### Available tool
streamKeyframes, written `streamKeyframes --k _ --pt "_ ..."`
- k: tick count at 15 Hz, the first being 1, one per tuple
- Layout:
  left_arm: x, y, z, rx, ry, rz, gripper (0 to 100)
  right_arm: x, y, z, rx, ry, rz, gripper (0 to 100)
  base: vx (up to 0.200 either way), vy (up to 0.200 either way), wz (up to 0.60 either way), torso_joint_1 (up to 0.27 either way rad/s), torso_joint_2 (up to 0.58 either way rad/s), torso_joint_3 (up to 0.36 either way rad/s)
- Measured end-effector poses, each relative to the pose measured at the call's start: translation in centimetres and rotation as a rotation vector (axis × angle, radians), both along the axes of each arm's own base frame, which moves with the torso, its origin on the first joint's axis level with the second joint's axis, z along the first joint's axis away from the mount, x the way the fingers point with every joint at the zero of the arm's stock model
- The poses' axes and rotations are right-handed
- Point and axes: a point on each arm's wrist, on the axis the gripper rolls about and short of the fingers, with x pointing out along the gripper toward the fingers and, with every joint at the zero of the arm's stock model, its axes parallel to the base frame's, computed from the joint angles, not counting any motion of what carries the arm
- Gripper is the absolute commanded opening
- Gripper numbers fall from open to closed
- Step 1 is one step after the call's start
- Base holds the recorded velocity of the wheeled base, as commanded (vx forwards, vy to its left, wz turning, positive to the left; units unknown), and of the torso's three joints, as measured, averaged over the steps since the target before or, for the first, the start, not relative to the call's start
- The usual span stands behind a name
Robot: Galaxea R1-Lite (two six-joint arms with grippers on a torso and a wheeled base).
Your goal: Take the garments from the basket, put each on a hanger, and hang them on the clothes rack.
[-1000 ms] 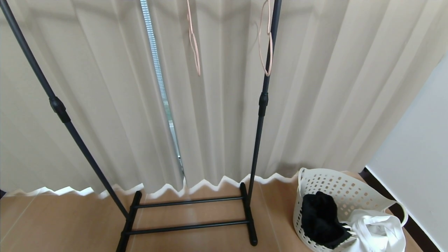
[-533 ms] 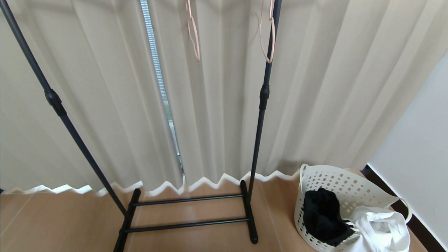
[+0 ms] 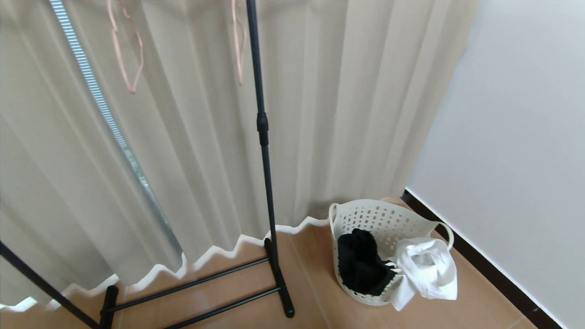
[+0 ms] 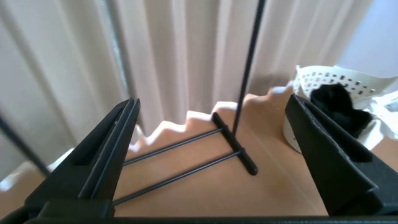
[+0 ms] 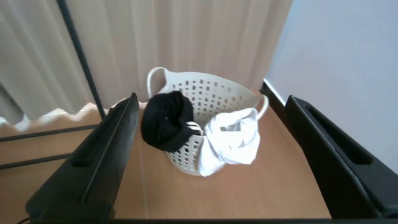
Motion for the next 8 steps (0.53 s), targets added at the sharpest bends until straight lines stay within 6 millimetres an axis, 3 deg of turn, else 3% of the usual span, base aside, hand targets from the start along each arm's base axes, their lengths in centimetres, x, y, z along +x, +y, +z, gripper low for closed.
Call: streamKeyframes --k 2,5,6,8 --pt "0.00 0.00 -0.02 0.001 0.002 0.000 100 0.00 0.00 0.01 0.000 0.000 0.000 100 0.000 0.000 0.00 0.000 0.00 0.000" --pt "0.00 0.00 -0.02 0.001 0.001 0.000 100 0.00 0.00 0.01 0.000 -0.001 0.000 100 0.200 -0.200 0.00 -0.004 0.00 0.006" --pt "0.00 0.00 -0.02 0.000 0.001 0.000 100 0.00 0.00 0.02 0.000 -0.002 0.000 100 0.200 0.000 0.00 -0.017 0.01 0.012" --pt "0.00 0.00 -0.03 0.000 0.003 0.000 100 0.00 0.00 0.00 0.000 0.000 0.001 100 0.000 0.000 0.00 0.000 0.00 0.000"
